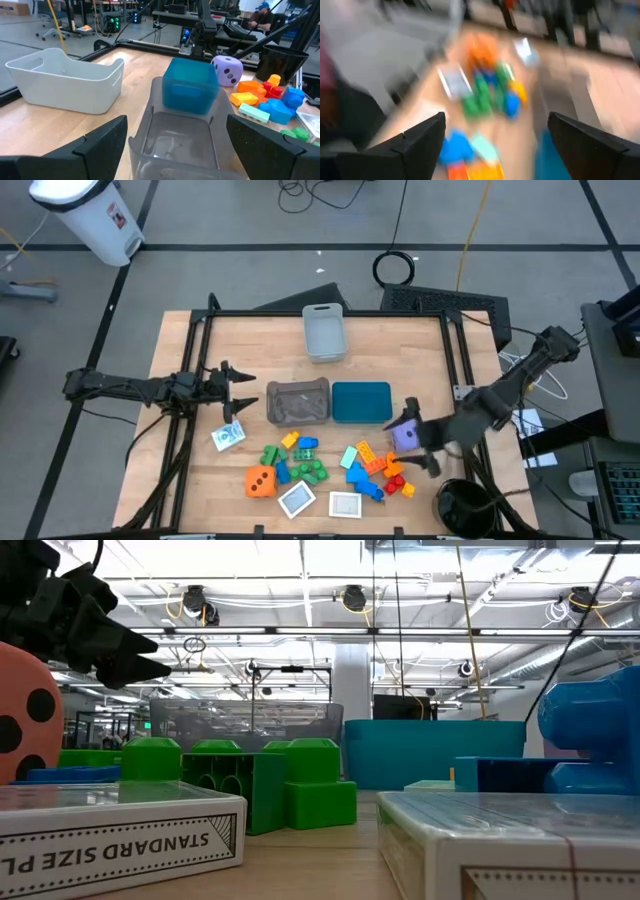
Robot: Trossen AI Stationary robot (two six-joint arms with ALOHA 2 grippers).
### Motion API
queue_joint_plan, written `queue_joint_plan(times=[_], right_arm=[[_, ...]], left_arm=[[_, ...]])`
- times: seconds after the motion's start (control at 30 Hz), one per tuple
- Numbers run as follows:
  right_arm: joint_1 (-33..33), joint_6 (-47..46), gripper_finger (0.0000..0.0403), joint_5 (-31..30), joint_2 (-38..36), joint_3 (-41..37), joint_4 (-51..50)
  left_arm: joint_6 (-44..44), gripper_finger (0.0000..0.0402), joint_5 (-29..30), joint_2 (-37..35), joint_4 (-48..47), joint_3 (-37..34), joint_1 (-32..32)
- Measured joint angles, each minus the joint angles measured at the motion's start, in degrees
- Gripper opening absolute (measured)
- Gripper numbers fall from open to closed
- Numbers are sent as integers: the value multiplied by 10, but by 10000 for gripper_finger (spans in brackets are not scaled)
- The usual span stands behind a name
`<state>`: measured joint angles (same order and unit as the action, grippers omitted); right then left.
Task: Pick & Place Toys
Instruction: Put the purple dice into the blue bin
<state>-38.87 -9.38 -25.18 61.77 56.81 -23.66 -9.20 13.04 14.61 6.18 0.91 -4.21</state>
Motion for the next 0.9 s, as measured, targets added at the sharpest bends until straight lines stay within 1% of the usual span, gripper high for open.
queue_joint_plan(times=[0.07,0.17,0.27,0.47,0.63,0.8,0.9], right_arm=[[-11,-49,339,-18,45,42,-91],[-21,-111,339,-18,100,83,-186],[-26,-154,339,-4,146,91,-268],[-31,-231,339,33,210,93,-388],[-34,-244,338,43,252,93,-447],[-33,-245,338,41,268,89,-432],[-32,-265,338,18,269,72,-414]], left_arm=[[0,347,0,0,0,0,0],[0,347,0,0,0,0,0],[0,347,0,0,0,0,0],[0,347,0,0,0,0,0],[0,347,0,0,0,0,0],[0,347,0,0,0,0,0],[0,347,0,0,0,0,0]])
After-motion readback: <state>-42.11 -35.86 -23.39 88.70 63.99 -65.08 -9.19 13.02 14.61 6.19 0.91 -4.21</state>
